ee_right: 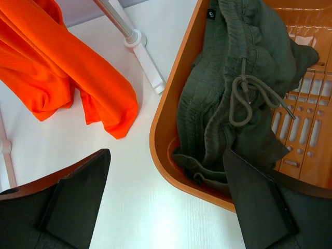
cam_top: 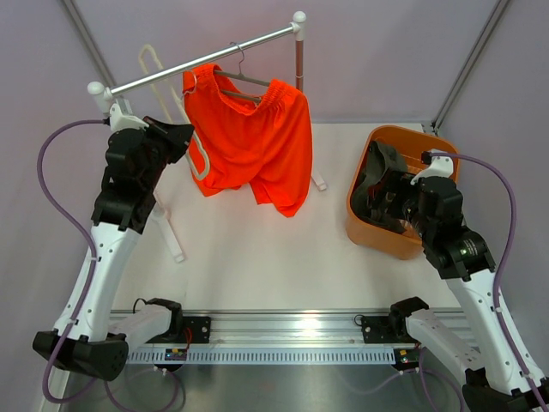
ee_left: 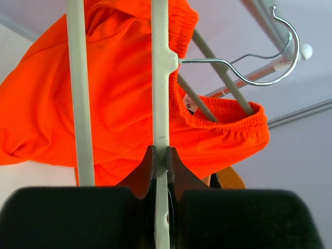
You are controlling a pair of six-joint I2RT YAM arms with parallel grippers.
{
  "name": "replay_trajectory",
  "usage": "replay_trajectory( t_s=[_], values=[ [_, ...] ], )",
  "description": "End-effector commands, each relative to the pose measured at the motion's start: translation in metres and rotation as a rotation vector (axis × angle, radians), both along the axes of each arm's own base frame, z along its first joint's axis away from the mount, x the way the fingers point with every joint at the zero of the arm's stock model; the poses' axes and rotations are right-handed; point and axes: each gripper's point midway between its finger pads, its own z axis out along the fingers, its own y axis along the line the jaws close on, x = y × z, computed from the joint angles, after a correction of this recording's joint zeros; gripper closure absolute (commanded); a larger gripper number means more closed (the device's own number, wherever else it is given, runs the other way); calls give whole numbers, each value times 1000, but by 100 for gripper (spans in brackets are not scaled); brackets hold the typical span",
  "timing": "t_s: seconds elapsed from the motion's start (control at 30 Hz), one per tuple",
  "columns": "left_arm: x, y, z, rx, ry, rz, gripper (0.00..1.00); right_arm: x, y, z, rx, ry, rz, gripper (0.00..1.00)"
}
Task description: Remove the shorts from the hanger
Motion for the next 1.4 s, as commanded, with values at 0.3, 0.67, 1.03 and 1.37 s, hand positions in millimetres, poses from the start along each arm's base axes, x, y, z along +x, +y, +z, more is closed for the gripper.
replay_trajectory(
  t_s=[0.3,0.67,1.03,1.37],
  values=[
    [6,-2,45,-4,-136,-58,100,4,0,7,1,-24,-4,1],
    [29,10,49,-55,-145,-41,100,3,-3,6,-13,-19,-13,1],
    [46,25,50,-88,-160,-23,100,3,-4,4,-19,-12,-15,0],
    [45,28,36,-97,-138,-20,90,4,-1,5,-7,-10,-8,0]
  ],
)
